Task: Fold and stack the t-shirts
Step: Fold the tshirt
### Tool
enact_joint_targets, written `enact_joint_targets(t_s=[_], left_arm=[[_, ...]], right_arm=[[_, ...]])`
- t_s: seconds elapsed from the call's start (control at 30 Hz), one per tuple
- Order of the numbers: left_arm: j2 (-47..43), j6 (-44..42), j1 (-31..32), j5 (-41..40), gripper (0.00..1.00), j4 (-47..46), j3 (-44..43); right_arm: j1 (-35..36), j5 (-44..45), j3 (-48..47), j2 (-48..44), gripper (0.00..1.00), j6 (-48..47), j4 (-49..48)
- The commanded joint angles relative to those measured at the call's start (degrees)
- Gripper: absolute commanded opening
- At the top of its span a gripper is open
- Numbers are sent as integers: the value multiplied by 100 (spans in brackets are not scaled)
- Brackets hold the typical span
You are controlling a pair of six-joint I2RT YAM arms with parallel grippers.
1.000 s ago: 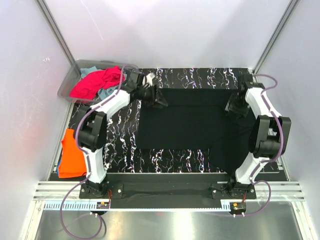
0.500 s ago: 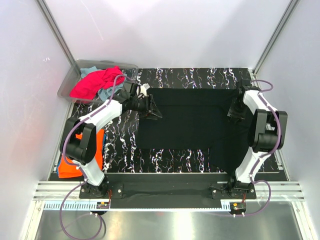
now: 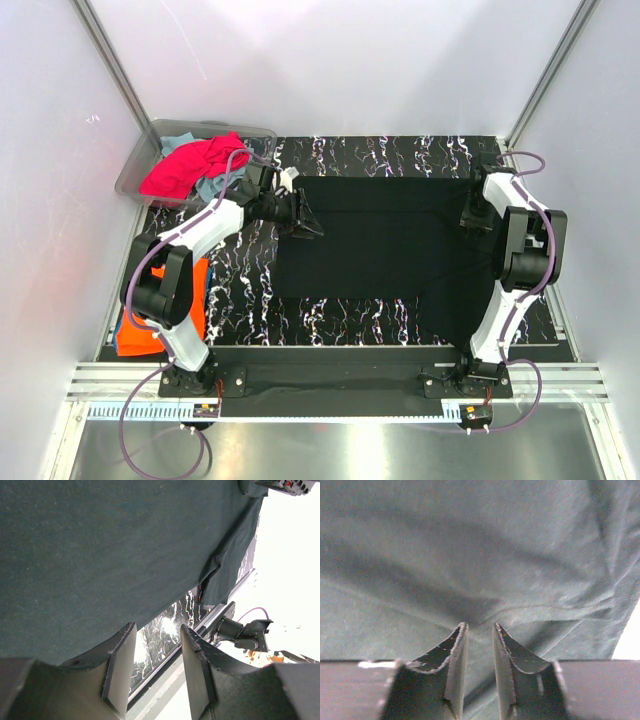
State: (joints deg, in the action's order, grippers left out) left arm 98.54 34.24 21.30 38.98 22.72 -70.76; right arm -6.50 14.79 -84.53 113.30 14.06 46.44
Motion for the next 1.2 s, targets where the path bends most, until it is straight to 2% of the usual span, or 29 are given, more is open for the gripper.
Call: enact_joint_targets(t_s=[0.0, 0.13, 0.23, 0.4, 0.5, 1.17], left_arm=[[42, -110, -47, 206, 45, -136, -113], [60, -128, -65, 189, 45, -127, -104], [95, -119, -100, 215, 45, -128, -122], [174, -111, -117, 250, 45, -127, -140], [192, -102, -152, 277, 44, -127, -148], [192, -137, -214, 242, 44, -75, -175]], right_arm=[[0, 437, -292, 140, 31, 17, -47], [0, 367, -511, 342, 26, -9, -29], [0, 253, -617, 369, 26, 26, -3], [0, 33, -504, 62, 42, 52, 59], [0, -28, -328, -79, 44, 44, 76], [-26, 86, -63, 175, 36, -185, -91]])
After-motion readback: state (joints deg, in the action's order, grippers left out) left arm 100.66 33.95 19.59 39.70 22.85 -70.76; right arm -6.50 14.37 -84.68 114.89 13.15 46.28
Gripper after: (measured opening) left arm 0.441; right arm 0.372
